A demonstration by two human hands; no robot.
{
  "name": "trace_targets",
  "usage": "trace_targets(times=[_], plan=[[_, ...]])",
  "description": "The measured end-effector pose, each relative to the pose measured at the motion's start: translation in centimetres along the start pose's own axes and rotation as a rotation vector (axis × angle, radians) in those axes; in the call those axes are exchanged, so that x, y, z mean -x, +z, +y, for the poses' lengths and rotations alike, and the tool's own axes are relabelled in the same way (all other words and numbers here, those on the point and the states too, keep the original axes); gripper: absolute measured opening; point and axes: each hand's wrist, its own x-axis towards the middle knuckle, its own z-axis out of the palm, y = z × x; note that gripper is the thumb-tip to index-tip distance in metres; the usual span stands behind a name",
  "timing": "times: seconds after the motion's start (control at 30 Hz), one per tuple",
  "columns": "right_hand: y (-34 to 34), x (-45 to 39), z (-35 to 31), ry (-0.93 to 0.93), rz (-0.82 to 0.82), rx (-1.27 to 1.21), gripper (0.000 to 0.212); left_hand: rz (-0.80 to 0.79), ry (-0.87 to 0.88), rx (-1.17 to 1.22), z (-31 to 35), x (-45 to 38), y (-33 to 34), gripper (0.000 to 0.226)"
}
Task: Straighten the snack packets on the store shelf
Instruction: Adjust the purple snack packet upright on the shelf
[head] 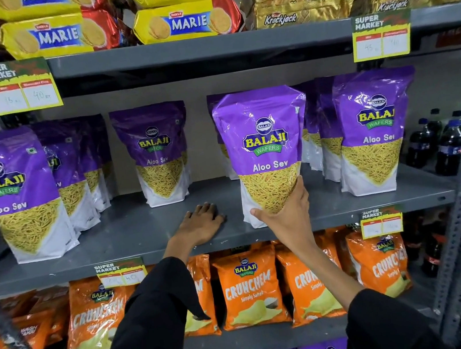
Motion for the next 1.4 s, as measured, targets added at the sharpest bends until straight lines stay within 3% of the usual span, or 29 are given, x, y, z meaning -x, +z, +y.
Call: trace_targets(times=[1.4], plan=[[3.1,-3.2,1.5,-0.041,0.07,0.1,0.128,-0.034,-0.055,0.003,0.2,0.2,0.1,0.069]])
